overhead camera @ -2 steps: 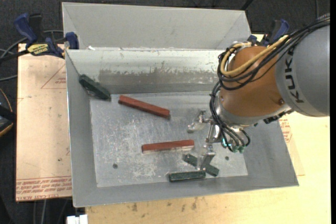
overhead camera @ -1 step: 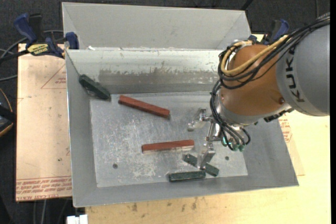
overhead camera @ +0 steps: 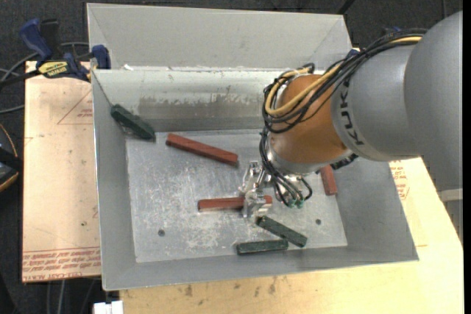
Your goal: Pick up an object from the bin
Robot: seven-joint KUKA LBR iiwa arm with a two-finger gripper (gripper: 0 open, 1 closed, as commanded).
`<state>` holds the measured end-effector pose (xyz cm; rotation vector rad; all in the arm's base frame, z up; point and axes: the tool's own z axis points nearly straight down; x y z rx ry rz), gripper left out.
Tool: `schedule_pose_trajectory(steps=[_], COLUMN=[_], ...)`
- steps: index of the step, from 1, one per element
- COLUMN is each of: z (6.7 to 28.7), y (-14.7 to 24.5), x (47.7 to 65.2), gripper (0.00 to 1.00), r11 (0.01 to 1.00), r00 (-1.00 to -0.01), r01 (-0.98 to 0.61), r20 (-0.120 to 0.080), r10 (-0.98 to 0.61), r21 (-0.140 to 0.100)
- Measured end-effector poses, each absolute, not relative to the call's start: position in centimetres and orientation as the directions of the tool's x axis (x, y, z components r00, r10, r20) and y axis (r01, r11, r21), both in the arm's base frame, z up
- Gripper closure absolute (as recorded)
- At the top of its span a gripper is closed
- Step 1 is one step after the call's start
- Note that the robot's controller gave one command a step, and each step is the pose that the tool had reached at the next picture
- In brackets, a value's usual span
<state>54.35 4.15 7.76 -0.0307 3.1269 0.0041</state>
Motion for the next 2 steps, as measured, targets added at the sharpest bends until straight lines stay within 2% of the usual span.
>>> schedule_pose_trajectory(steps=[1, 2], z=[7.8, 25.0], y=[4.2, 3.2], x=[54.4, 55.9], gripper=[1.0, 1.0], r11=[1.0, 0.999], r00=[-1.0, -0.999], r01=[-0.019, -0.048], r20=[-0.015, -0.012], r10=[-0.019, -0.048], r21=[0.003, 0.0])
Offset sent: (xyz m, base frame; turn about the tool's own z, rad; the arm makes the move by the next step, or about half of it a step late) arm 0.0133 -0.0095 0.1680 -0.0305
